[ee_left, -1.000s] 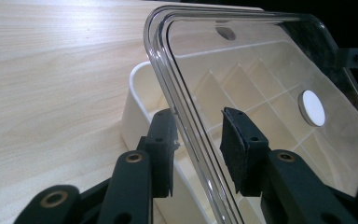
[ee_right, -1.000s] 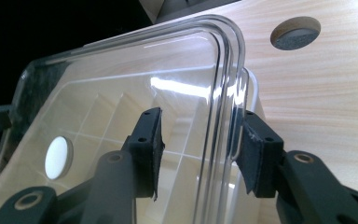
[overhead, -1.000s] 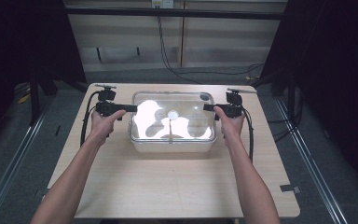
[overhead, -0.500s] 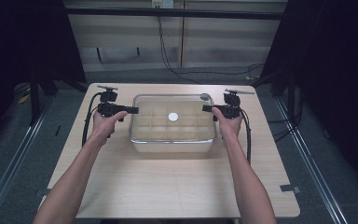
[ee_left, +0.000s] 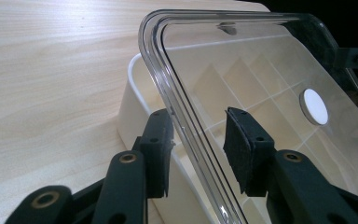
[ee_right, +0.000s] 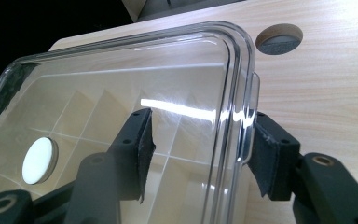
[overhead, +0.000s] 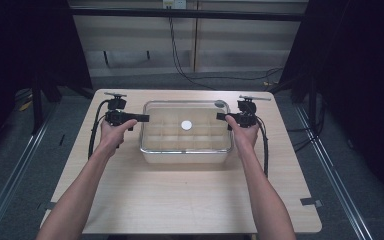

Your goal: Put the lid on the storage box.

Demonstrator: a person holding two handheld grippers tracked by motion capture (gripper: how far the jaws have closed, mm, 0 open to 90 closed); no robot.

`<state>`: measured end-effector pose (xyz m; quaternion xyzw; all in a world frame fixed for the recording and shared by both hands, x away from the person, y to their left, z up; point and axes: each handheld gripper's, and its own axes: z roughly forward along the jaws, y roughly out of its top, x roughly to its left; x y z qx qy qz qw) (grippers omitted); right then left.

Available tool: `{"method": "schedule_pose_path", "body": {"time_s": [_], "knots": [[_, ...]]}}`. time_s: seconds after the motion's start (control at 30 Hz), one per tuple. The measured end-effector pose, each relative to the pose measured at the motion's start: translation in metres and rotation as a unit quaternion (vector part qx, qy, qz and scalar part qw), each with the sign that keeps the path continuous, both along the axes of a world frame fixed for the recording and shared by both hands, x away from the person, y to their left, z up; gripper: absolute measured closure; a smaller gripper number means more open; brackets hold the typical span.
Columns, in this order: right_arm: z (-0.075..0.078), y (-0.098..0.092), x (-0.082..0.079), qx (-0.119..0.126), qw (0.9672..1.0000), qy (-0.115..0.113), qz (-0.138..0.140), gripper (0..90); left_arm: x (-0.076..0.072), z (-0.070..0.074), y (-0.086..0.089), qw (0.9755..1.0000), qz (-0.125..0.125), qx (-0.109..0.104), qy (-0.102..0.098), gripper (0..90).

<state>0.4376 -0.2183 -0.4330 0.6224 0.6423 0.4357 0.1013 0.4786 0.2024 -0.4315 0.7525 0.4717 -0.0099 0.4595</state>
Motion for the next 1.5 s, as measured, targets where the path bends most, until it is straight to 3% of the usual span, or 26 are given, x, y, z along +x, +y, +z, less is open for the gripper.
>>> {"method": "schedule_pose_path", "body": {"time_s": [0.13, 0.3, 0.43, 0.5, 0.57, 0.67, 0.7, 0.87, 0.97, 1.07, 1.17, 1.5], "knots": [[-0.004, 0.001, 0.001, -0.003, 1.0000, 0.001, 0.000, 42.1, 0.001, -0.003, 0.000, 1.0000, 0.000, -0.002, 0.005, 60.8], [-0.008, 0.007, 0.002, -0.024, 0.9996, 0.014, 0.002, 36.3, 0.001, -0.009, -0.001, 0.9999, -0.003, 0.005, 0.013, 58.1], [-0.016, 0.006, 0.003, -0.010, 0.9995, 0.028, 0.011, 34.3, 0.001, -0.014, 0.000, 0.9998, 0.000, 0.002, 0.018, 55.1], [-0.017, 0.006, 0.003, -0.007, 0.9995, 0.029, 0.012, 33.6, 0.001, -0.015, -0.002, 0.9999, 0.004, 0.013, 0.007, 56.0], [-0.018, 0.006, 0.003, -0.003, 0.9995, 0.030, 0.012, 33.7, 0.000, -0.014, -0.003, 0.9998, 0.007, 0.017, 0.009, 55.3], [-0.017, 0.005, 0.003, 0.000, 0.9992, 0.035, 0.019, 33.4, -0.001, -0.012, -0.002, 0.9993, 0.017, 0.033, 0.006, 50.2], [-0.017, 0.003, 0.001, 0.009, 0.9992, 0.034, 0.018, 33.4, -0.002, -0.013, 0.000, 0.9993, 0.022, 0.029, 0.007, 48.0], [-0.018, -0.003, -0.004, 0.007, 0.9993, 0.031, 0.016, 32.5, -0.007, -0.015, 0.003, 0.9993, 0.024, 0.027, 0.007, 42.3], [-0.017, -0.005, -0.007, 0.006, 0.9994, 0.030, 0.014, 32.4, -0.012, -0.014, 0.005, 0.9992, 0.013, 0.038, -0.003, 41.3], [-0.011, -0.007, -0.015, -0.007, 0.9998, 0.010, 0.016, 30.5, -0.022, -0.009, 0.008, 0.9988, 0.012, 0.045, -0.013, 38.4], [-0.007, -0.009, -0.023, -0.004, 0.9997, -0.006, 0.024, 28.4, -0.028, -0.006, 0.011, 0.9989, 0.009, 0.041, -0.019, 34.4], [0.007, -0.014, -0.047, -0.003, 0.9984, -0.036, 0.043, 24.1, -0.057, 0.005, 0.018, 0.9983, -0.007, 0.042, -0.039, 29.7]]}}
